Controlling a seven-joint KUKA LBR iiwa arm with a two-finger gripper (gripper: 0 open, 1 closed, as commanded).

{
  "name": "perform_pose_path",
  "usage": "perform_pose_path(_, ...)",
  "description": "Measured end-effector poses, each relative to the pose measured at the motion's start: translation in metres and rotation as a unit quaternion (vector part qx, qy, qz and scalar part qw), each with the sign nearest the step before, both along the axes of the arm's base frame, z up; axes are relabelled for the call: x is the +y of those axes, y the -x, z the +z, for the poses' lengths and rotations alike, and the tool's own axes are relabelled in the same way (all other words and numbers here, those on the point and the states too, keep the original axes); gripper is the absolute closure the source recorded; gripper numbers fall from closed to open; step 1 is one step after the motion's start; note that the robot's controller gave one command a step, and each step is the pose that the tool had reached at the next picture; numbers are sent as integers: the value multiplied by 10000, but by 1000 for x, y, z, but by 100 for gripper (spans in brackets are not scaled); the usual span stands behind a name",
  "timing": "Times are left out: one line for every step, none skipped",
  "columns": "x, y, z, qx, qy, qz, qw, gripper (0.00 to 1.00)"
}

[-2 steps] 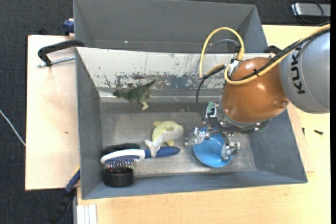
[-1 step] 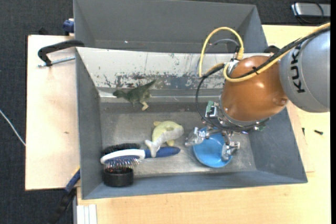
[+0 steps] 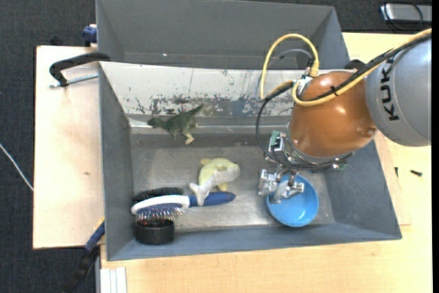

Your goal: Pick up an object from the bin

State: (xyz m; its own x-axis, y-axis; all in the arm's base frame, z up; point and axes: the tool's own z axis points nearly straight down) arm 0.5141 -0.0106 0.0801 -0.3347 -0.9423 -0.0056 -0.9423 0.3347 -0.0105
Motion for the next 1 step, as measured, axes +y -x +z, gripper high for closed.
perform_pose_path(1, -3, 124, -6, 0, -16, 10000, 100)
